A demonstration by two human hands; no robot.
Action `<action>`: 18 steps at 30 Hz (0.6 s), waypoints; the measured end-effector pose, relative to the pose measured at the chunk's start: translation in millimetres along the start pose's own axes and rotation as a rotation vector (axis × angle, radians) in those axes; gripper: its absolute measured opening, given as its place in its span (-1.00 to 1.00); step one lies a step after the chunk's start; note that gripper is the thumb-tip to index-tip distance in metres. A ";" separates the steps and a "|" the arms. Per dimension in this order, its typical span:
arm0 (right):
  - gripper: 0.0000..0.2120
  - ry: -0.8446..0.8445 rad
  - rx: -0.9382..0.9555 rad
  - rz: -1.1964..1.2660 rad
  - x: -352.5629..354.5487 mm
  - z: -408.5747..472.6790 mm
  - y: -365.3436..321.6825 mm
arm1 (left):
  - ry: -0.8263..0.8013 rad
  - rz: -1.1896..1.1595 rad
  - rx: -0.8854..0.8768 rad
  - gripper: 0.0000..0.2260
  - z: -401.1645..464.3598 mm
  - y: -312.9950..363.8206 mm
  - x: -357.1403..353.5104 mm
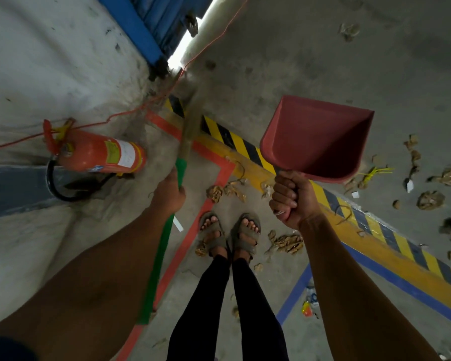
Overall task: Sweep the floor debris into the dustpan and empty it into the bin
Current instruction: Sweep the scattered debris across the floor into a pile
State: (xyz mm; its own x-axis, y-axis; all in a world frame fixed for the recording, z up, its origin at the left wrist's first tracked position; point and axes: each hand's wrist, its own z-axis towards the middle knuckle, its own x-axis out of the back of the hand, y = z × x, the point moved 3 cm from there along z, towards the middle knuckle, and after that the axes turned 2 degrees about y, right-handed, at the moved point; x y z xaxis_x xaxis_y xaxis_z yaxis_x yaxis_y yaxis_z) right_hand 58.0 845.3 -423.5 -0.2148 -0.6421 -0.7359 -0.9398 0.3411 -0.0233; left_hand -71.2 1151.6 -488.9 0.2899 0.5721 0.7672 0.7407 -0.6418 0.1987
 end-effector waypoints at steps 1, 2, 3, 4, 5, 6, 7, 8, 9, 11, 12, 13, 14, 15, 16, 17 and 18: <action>-0.61 0.000 -0.006 -0.008 -1.2 3.6 1.6 | 0.020 0.019 0.063 -0.36 6.2 -2.8 0.3; -0.60 0.002 -0.011 -0.018 -2.0 7.3 3.5 | 0.022 0.035 0.121 -0.37 12.2 -4.3 1.3; -0.60 0.005 -0.016 -0.024 -1.9 11.3 5.6 | 0.003 0.039 0.169 -0.39 18.6 -6.1 1.1; -0.60 0.003 -0.021 -0.027 -1.5 14.8 8.1 | -0.033 0.039 0.197 -0.41 24.3 -8.0 -0.5; -0.60 -0.002 -0.026 -0.027 -1.3 17.9 10.1 | -0.087 0.042 0.193 -0.41 28.3 -8.4 -1.9; -0.60 -0.005 -0.034 -0.026 0.2 20.4 12.8 | -0.158 0.049 0.152 -0.39 30.4 -8.1 -5.5; -0.61 -0.007 -0.040 -0.026 1.8 22.5 15.0 | -0.231 0.060 0.083 -0.37 31.0 -6.5 -9.6; -0.61 -0.005 -0.042 -0.024 3.5 23.4 17.1 | -0.302 0.078 0.000 -0.36 29.4 -4.3 -14.3; -0.61 0.000 -0.042 -0.020 5.4 23.4 19.0 | -0.370 0.104 -0.075 -0.33 25.0 -0.4 -17.6; -0.61 0.012 -0.037 -0.006 7.7 20.5 20.5 | -0.477 0.119 -0.205 -0.32 16.1 6.5 -22.6; -0.62 0.015 -0.037 0.002 8.3 17.9 20.8 | -0.505 0.116 -0.267 -0.32 11.9 9.6 -23.3; -0.62 0.018 -0.035 0.007 9.0 15.0 20.5 | -0.520 0.115 -0.321 -0.33 8.7 10.5 -23.5; -0.62 0.026 -0.032 0.010 9.9 11.6 19.8 | -0.521 0.110 -0.357 -0.33 6.5 9.4 -23.6; -0.62 0.036 -0.030 0.011 11.0 9.1 18.8 | -0.506 0.087 -0.374 -0.33 5.1 7.4 -21.9; -0.61 0.044 -0.028 0.014 12.0 6.6 17.4 | -0.479 0.053 -0.380 -0.32 4.2 5.3 -18.7; -0.61 0.046 -0.026 0.018 12.7 4.5 15.7 | -0.441 0.013 -0.375 -0.32 2.6 4.3 -13.9; -0.61 0.045 -0.020 0.021 13.4 2.5 13.8 | -0.396 -0.023 -0.361 -0.32 2.2 3.3 -9.4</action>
State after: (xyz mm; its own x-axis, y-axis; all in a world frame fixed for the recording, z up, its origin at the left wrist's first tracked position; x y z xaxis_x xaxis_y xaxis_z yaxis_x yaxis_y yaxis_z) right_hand 42.8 843.2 -435.3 -0.2457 -0.6652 -0.7051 -0.9400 0.3413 0.0055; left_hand -70.1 1145.2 -496.8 0.5340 0.6923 0.4854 0.5142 -0.7216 0.4635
